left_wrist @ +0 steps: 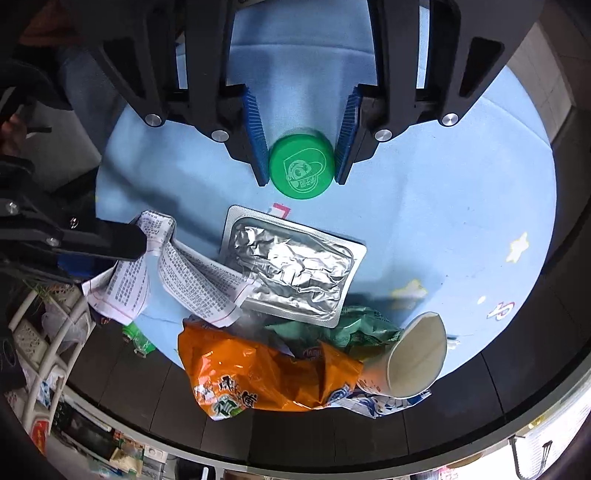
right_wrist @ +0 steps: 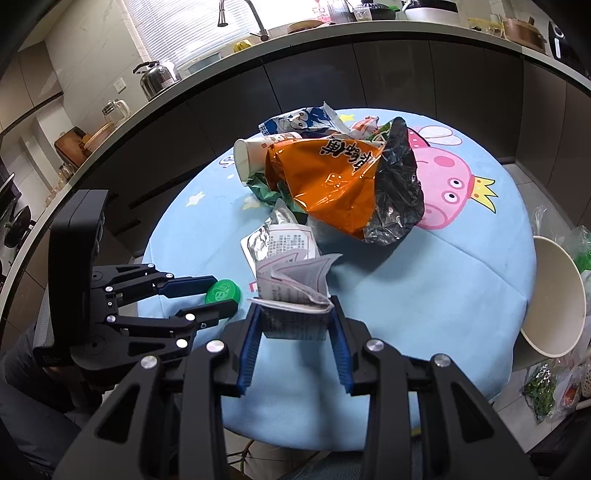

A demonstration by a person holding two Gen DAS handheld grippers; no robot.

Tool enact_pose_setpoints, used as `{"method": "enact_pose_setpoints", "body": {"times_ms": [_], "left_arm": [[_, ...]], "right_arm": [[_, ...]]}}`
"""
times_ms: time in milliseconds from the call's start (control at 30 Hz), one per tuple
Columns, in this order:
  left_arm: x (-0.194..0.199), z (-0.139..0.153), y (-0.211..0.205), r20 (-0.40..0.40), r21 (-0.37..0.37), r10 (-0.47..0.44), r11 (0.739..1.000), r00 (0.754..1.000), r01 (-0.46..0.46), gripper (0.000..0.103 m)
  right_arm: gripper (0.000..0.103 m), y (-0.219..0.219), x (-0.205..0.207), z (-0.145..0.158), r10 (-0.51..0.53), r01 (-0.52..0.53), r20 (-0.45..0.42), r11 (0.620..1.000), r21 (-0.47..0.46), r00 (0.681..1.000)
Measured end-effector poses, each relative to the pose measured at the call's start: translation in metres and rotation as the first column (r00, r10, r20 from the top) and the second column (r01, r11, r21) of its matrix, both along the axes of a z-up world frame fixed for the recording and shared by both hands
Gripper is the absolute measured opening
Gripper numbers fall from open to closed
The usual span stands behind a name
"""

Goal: Collect trash
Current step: 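Grasp the paper leaflets with the right gripper while the left grasps the green cap, then carry the leaflets and green cap to the bin and release both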

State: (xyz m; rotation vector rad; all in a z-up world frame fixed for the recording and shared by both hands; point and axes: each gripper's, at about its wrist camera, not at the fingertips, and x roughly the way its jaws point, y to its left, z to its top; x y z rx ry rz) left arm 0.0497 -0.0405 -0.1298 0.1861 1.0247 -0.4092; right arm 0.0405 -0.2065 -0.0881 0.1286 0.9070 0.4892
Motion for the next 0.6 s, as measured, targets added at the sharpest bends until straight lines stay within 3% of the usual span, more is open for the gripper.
{"method": "enact_pose_setpoints", "body": {"times_ms": [233,467,600], "left_arm": [[0.005,0.042,0.008,0.044,-0.132,0.015,0.991,0.999,-0.009,0.034],[0.013,0.101,-0.020,0.173,-0.217,-0.048,0.972,0.984,0.085,0.034],[0.021,0.123,-0.049,0.196,-0.274,-0.101,0.949,0.975,0.154,0.034]], "right_arm": [[0.036,-0.009,-0.003,0.015,-0.017,0.017,0.037,1.000,0.005,0.999],[0.036,-0.042,-0.012,0.045,-0.103,0.103,0.122,0.995,0.006,0.987],[0.036,-0.072,-0.016,0.059,-0.183,0.186,0.166,0.983,-0.001,0.969]]}}
